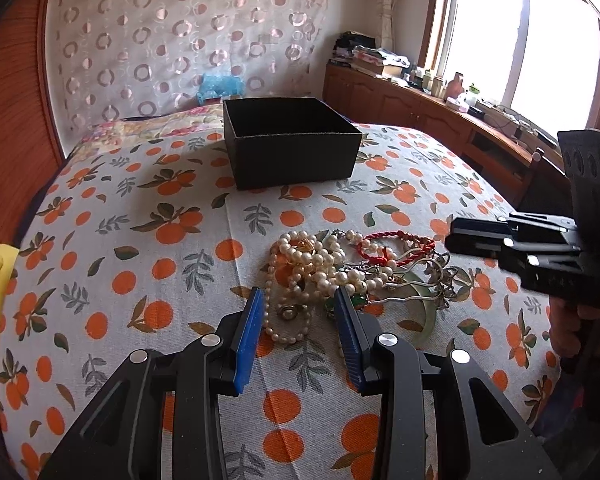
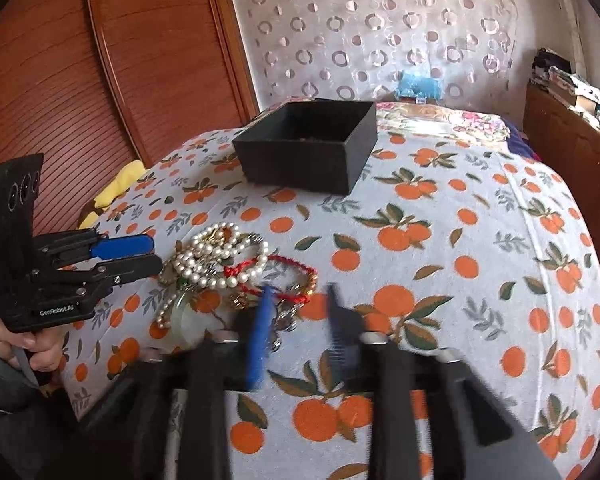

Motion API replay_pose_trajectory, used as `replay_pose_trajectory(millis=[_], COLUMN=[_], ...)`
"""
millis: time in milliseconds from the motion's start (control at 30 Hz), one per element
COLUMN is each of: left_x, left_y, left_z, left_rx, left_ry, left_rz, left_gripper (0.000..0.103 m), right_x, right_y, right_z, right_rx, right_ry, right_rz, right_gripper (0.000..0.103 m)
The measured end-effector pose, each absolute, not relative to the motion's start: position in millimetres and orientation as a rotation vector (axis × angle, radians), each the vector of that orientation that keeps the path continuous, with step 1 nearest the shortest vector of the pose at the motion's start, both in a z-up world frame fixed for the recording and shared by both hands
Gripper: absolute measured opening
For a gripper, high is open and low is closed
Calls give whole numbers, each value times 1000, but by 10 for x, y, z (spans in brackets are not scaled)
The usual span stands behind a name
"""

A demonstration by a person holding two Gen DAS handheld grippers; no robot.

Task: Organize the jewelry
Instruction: 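Return the right tool to the pile and grasp a silver chain, then grasp the red string bracelet with the left tool beside the right tool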

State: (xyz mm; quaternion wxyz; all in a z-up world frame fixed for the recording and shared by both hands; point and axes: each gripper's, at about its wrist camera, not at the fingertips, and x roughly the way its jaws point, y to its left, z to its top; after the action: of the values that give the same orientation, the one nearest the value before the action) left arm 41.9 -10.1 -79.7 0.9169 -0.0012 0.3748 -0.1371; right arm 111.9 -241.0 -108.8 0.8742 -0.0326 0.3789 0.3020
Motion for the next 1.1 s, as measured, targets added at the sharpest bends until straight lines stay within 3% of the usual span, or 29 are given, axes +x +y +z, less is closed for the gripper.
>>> replay_pose_trajectory(millis=[367, 533, 800, 933, 1100], left_x=[524, 665, 701, 718, 715], left_y=[19, 21, -11, -55, -49], left_z=[-854, -920, -947, -961, -966], left_rx=[-13, 12, 48, 62, 52], left_ry=[796, 835, 843, 847, 836], left_rz=[-273, -266, -271, -288, -281], left_gripper=[33, 22, 16, 1, 0], right_x=[1177, 1200, 1170, 1173, 1191], right_y=[-2316, -2389, -2455, -2452, -2391], right_z=[-1307, -1227, -995, -867, -657], right_rx=[1, 29, -42, -88, -158], right_ry=[915, 883, 785, 752, 706], right_rz=[691, 677, 630, 625, 627], right_gripper=[34, 16, 12, 11, 10])
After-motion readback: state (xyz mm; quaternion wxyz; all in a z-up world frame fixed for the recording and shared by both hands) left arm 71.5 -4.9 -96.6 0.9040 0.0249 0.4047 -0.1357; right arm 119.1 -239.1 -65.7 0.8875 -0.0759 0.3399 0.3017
